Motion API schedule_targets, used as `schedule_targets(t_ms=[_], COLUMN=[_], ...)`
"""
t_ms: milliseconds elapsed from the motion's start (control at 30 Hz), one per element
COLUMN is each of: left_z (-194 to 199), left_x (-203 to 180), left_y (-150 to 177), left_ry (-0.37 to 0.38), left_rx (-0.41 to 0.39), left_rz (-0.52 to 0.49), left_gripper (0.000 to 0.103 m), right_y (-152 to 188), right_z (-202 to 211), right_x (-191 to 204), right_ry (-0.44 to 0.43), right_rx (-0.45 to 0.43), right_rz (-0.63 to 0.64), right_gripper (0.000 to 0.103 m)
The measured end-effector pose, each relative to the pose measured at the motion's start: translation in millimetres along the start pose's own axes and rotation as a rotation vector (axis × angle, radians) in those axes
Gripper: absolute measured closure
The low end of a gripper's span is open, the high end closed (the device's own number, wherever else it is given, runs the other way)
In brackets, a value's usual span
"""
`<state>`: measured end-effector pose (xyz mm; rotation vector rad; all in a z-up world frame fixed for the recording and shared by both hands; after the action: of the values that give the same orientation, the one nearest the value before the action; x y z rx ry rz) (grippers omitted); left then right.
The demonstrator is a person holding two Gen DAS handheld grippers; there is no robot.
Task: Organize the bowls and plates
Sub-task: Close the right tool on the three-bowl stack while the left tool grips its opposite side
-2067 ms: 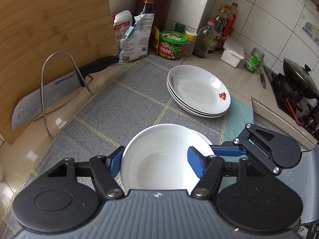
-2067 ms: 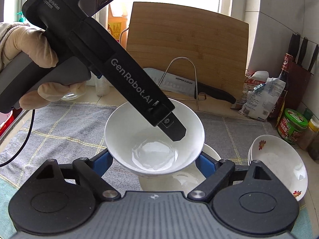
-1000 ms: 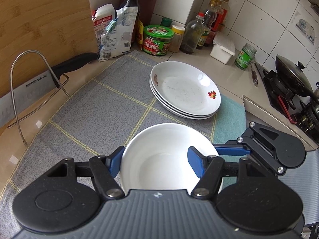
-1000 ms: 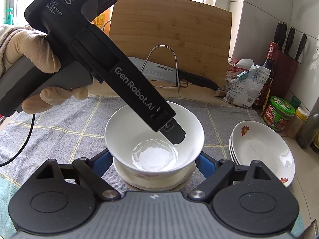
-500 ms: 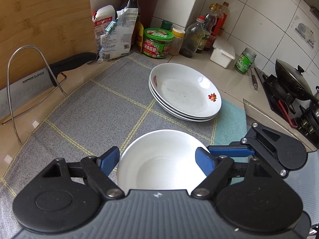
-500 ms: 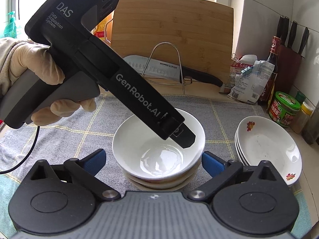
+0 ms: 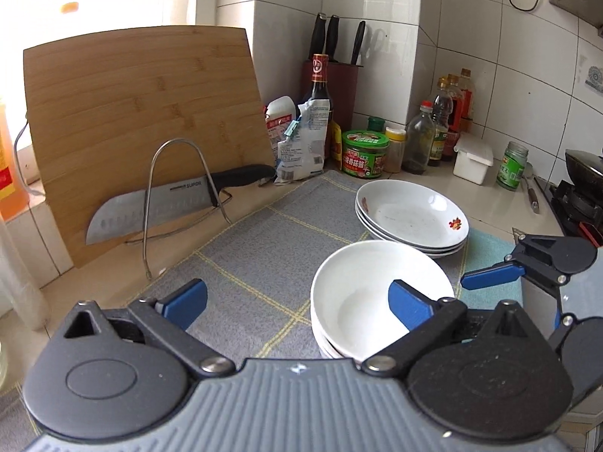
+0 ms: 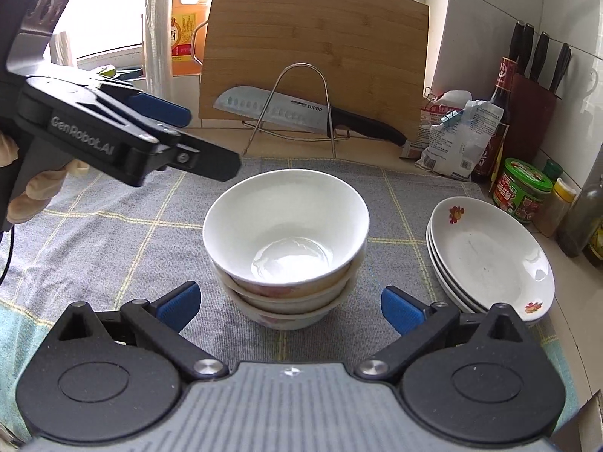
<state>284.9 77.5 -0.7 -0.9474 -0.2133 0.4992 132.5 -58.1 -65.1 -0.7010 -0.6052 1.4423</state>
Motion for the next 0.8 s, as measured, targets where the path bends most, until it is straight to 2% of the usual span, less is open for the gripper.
schedule_targets(t_ms=[100, 267, 433, 600, 800], left_z=[7, 2, -19, -39, -50], left_x=[-5, -22, -49, -69, -80], left_y=[20, 43, 60, 71, 78], left_ry=[-0.018, -0.119, -0.238, -0.270, -0.275], left_rx=[0.008, 0.068, 0.153, 0.230, 0.291], left_rz=[0.055, 0.122, 0.173, 0.188, 0.151], left_gripper=[0.001, 0.001, 0.001, 0.001, 0.001], right_y=[11, 22, 23, 22, 21], right_z=[-4, -20, -36, -50, -61], right_x=[-7, -27, -62, -85, -83], right_ry=[-0.014, -0.080, -0.197, -0.310, -0.385], right_rx=[0.029, 0.060, 0.063, 0.087, 0.101], right_rz=[-0.004, 0.075, 0.188, 0.276, 0.348], right_gripper=[0.000, 0.000, 0.000, 0.000, 0.000])
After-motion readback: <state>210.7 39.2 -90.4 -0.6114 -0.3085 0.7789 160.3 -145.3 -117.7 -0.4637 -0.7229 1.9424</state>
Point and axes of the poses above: each gripper's, at about its wrist camera, not at the fingertips, and z roughly against the way its jaws point, x to its left, y to its underside, the point moved 1 cm from there along -z, roughly the way its jaws point, and after that the axes turned 2 degrees about -z, right-handed, at the moved point
